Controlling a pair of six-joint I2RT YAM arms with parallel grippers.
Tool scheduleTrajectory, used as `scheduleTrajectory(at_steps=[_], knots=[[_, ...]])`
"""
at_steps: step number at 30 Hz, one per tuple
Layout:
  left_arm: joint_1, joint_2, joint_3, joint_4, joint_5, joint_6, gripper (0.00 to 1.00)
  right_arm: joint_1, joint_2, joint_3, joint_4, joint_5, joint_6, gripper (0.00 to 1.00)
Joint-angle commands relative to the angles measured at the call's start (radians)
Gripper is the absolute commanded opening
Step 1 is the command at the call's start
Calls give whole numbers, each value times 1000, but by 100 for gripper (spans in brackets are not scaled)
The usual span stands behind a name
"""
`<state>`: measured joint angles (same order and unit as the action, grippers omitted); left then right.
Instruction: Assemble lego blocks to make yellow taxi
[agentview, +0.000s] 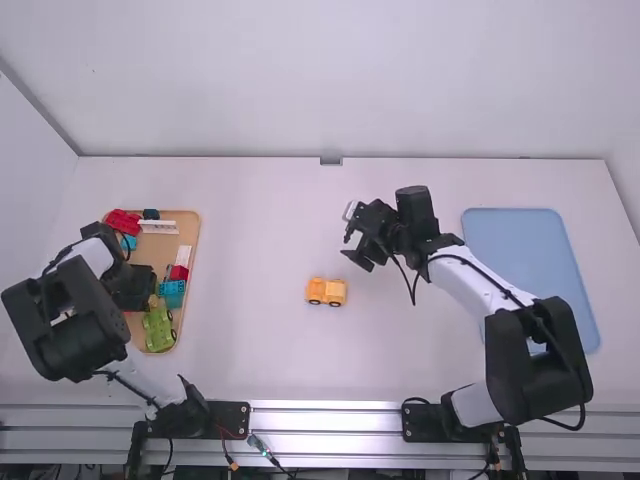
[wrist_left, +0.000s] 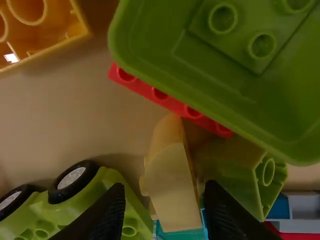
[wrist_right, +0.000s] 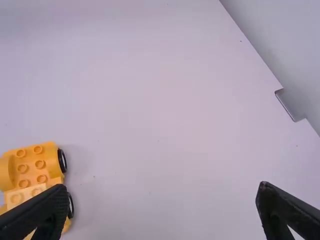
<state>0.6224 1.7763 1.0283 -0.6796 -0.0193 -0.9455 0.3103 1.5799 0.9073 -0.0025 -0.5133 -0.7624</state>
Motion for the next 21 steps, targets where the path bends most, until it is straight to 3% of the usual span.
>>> scheduleTrajectory(at_steps=[1, 6, 10, 11, 13, 21], knots=[[0, 0, -9, -3, 12, -8, 43, -3, -2, -6, -2, -5, 3, 99], [-1, 0, -11, 2, 26, -8, 42, -3, -2, -6, -2, -5, 3, 99], [0, 0, -32, 38, 31, -8, 48, -3, -2, -6, -2, -6, 3, 99], [0, 0, -40, 49, 30, -8, 47, -3, -2, -6, -2, -6, 3, 99], [-1, 0, -70, 96, 39, -8, 36, -1, -2, -6, -3, -5, 3, 99], [0, 0, -81, 110, 53, -8, 31, -3, -2, -6, -5, -5, 7, 99]])
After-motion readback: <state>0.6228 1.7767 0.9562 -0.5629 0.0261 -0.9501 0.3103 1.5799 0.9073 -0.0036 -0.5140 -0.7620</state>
